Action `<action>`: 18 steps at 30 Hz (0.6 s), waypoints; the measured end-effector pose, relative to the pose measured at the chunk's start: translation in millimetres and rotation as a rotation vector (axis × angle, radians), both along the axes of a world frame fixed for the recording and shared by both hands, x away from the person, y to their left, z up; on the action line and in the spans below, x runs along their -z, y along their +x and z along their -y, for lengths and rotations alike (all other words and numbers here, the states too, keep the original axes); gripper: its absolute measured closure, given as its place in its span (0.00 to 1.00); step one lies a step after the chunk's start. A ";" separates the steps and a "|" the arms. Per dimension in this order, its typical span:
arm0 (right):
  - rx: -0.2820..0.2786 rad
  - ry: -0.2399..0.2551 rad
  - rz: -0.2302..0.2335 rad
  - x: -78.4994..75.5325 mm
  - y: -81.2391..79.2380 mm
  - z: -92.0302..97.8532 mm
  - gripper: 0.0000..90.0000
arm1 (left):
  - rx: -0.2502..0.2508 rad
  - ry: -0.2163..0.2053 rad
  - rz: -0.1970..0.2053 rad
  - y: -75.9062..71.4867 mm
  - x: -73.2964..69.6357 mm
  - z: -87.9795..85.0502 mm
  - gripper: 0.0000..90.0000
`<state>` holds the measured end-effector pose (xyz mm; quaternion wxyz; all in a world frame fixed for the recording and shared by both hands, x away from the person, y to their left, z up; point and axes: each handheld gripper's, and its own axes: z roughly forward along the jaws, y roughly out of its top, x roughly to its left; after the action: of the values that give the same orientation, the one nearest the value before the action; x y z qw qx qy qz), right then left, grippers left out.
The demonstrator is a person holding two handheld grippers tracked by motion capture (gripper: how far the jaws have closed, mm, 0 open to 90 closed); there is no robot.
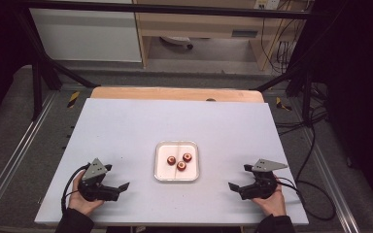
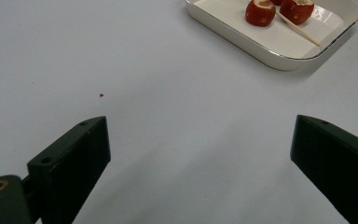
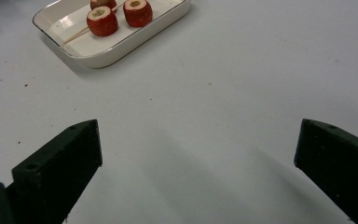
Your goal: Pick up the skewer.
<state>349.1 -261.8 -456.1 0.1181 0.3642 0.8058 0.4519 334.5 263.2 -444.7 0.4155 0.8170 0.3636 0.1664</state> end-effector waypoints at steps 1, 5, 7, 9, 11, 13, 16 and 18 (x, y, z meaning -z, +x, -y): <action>0.000 0.000 0.000 0.0 0.0 0.0 0.02 | 0.000 0.000 0.000 0.0 0.0 0.0 0.05; -0.003 0.001 0.000 0.4 -0.2 -0.5 0.02 | 0.003 -0.001 0.003 -0.6 -0.5 1.5 0.05; -0.004 0.007 -0.003 0.1 -0.4 -0.6 0.02 | 0.003 0.003 0.002 -0.4 -0.5 2.7 0.06; -0.005 0.004 -0.002 0.6 -0.1 -0.9 0.02 | 0.005 0.002 0.001 0.0 -0.3 3.7 0.06; -0.005 -0.003 -0.005 1.3 0.6 -1.3 0.02 | 0.005 0.001 0.000 0.3 -0.3 4.9 0.06; -0.009 -0.007 -0.006 1.9 0.7 -1.8 0.02 | 0.004 0.004 -0.001 0.6 -0.9 6.5 0.06; -0.008 -0.003 -0.010 2.1 0.4 -2.4 0.02 | 0.005 0.006 0.001 0.5 -1.6 9.8 0.06; -0.007 -0.003 -0.005 2.0 0.9 -2.2 0.02 | 0.007 0.009 -0.001 0.5 -1.7 13.4 0.06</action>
<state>350.0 -259.6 -458.1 0.1150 0.3622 0.8080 0.4503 335.0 249.7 -442.9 0.4124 0.8202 0.3600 0.1662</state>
